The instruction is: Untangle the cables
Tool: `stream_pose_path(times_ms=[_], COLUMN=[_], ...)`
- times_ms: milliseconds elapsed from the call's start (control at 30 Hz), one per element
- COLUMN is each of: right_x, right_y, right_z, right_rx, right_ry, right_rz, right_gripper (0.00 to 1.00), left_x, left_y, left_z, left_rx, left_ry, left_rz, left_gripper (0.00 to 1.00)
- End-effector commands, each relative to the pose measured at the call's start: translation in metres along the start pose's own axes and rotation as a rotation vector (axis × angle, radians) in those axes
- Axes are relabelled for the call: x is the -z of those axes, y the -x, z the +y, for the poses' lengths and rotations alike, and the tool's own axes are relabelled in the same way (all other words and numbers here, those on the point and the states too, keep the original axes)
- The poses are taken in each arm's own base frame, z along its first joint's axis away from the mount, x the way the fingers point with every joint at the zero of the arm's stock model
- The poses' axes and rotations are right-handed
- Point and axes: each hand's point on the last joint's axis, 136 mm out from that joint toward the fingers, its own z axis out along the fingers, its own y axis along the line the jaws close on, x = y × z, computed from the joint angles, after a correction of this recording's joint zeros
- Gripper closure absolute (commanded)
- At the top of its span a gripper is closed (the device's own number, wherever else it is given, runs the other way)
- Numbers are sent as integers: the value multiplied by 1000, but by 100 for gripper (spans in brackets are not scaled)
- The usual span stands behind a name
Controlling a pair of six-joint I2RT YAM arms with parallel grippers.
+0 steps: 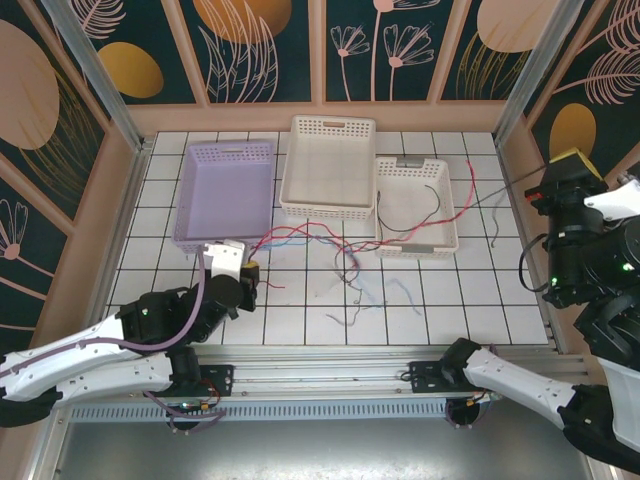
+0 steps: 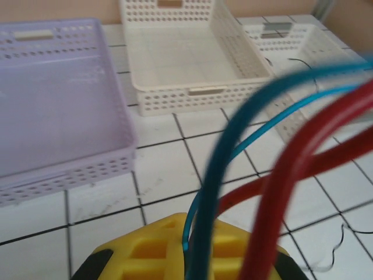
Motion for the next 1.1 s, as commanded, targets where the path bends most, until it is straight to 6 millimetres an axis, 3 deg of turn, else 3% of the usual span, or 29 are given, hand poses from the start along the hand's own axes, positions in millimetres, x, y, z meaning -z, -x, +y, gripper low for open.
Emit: stream_pose_path(times_ms=[0,100,233,400,533,667,733,833,933,1067], right_x=[4,5,-1,1,2,-4,-6,-7,-7,-4], right_y=[12,7,-14,-23,-34,-80,-115,-160,-189,-210], right_z=[-22,-28,-22,-31,-34,-9,14,32,43,53], right_rx=[15,22,69,84,112,157,177,185,178,159], right_ry=[-110,-132,-112,-140,-131,-1,119,211,269,327], right_rz=[-54,-53,-5,15,51,194,286,387,448,493], right_gripper=[100,100,100,100,100,100,100,100,100,100], left_x=[5,11,10,1,-9,-23,-35,-55,-76,-101], left_y=[13,27,40,40,35,28,22,11,-2,-18], left_z=[25,41,48,58,52,36,23,5,-9,-23], left_rx=[-20,-10,2,-64,-45,-31,-24,-28,-32,-56], left_ry=[141,205,226,329,296,239,194,158,135,123], left_rz=[-36,-71,-95,-74,-61,-37,-18,19,49,86], left_gripper=[100,100,100,100,100,100,100,100,100,100])
